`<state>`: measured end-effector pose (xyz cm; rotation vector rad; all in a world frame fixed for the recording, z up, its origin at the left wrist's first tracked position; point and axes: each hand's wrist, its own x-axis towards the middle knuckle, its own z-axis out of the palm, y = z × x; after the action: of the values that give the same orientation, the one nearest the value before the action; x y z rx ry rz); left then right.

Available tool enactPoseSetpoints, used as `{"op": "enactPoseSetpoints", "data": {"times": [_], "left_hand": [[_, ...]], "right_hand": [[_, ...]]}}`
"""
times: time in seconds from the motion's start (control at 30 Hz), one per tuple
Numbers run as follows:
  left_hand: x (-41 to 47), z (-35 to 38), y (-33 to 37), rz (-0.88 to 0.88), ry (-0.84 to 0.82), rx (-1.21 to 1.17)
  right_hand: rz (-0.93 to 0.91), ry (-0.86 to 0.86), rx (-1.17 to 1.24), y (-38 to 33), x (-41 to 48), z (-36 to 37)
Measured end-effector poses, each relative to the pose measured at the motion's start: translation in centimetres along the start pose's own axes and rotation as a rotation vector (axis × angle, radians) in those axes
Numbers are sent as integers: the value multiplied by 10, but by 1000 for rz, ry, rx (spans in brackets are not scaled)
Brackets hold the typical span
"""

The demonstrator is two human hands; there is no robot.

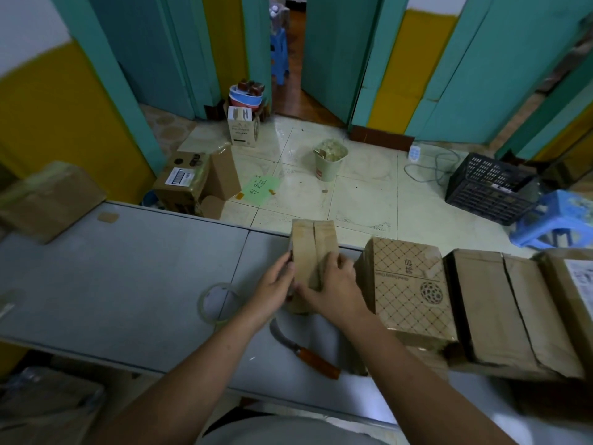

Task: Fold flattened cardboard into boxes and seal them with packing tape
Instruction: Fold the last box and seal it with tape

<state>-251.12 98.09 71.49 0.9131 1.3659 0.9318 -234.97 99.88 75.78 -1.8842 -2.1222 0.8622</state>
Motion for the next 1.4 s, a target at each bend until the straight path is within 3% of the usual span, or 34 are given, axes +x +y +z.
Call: {"op": "enactPoseSetpoints", "data": {"times": [0.3,0.4,0.57,0.63,0.73,0.9,1.07,1.3,1.4], "left_hand": [[9,-12,-23,32,-12,107],[9,-27,-32,45,65,297],[-16,-82,-68,175,362,768],[-22,-98,-81,215,349,958],[-26,-104,-86,177,315,1049],[-30,-103,-83,213,350,1095],[-62,-106,-52,370,367,957],[-97,-66,26,570,205,829],[-102,-52,47,590,193,858]], "right_hand": [[-20,-46,-92,3,-8,23],[-29,-34,-83,4,-9,19],[-71,-19,-27,5,-14,18],[-84,-14,-16,5,-14,19],[-98,-10,-17,6,-14,20],[-124,-23,9,7,-17,18],[-271,84,79,0,-23,-1],[-452,-94,298,-31,-33,-25],[-531,-29,420,-36,-36,-36]]}}
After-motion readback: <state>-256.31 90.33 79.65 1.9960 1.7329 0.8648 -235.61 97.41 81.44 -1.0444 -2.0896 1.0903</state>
